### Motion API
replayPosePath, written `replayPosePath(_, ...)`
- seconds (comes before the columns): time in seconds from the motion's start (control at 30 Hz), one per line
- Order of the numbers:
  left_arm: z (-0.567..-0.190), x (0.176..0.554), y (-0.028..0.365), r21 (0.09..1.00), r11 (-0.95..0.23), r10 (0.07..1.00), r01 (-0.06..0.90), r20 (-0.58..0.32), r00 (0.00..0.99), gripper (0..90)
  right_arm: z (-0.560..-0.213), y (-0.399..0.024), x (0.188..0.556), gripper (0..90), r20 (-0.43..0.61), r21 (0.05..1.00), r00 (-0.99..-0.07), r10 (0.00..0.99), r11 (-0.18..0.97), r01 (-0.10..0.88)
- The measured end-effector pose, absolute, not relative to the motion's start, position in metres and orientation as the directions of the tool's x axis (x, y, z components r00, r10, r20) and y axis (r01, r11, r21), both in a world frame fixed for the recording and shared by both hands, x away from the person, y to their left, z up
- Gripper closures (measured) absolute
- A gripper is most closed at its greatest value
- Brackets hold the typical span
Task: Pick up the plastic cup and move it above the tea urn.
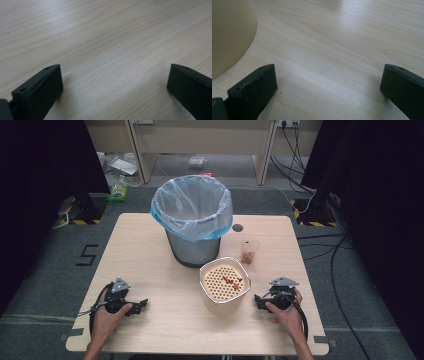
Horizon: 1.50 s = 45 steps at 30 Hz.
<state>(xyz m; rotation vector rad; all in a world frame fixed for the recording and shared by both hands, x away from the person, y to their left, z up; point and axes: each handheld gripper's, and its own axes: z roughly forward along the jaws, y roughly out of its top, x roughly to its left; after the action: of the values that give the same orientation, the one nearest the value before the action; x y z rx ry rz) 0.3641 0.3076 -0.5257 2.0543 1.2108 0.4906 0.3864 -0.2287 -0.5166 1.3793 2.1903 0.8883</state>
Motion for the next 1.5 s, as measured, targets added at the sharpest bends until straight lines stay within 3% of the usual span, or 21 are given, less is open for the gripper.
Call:
replayPosePath(0.07,-0.526,0.364,0.308,0.725,-0.325,0.87,0.608,-0.024,0.493,0.0,-0.516,-0.229,0.386,3.0,-0.003,0.697,-0.432,0.902,0.311,0.646)
replayPosePath(0.13,-0.526,0.364,0.308,0.725,-0.325,0.87,0.608,-0.024,0.493,0.0,-0.514,-0.231,0.385,18.0,-0.003,0.705,-0.44,0.898,0.314,0.636)
replayPosePath(0.2,-0.526,0.364,0.308,0.725,-0.325,0.87,0.608,-0.024,0.493,0.0,-0.512,-0.232,0.385,21.1,0.0,0.714,-0.442,0.897,0.31,0.628)
replayPosePath(0.23,-0.526,0.364,0.308,0.725,-0.325,0.87,0.608,-0.024,0.493,0.0,-0.511,-0.234,0.385,13.5,0.012,0.726,-0.441,0.897,0.296,0.621)
replayPosePath(0.3,-0.526,0.364,0.308,0.725,-0.325,0.87,0.608,-0.024,0.493,0.0,-0.507,-0.236,0.385,19.7,0.015,0.736,-0.443,0.896,0.29,0.612)
replayPosePath(0.43,-0.526,0.364,0.308,0.725,-0.325,0.87,0.608,-0.024,0.493,0.0,-0.499,-0.237,0.385,16.3,0.0,0.751,-0.435,0.901,0.287,0.594)
replayPosePath(1.07,-0.526,0.364,0.308,0.724,-0.326,0.869,0.608,-0.023,0.494,0.0,-0.428,-0.234,0.441,28.6,0.014,0.809,-0.405,0.914,0.228,0.542)
replayPosePath(1.5,-0.526,0.364,0.308,0.724,-0.325,0.869,0.608,-0.024,0.493,0.0,-0.41,-0.217,0.485,40.1,0.01,0.803,-0.413,0.911,0.239,0.545)
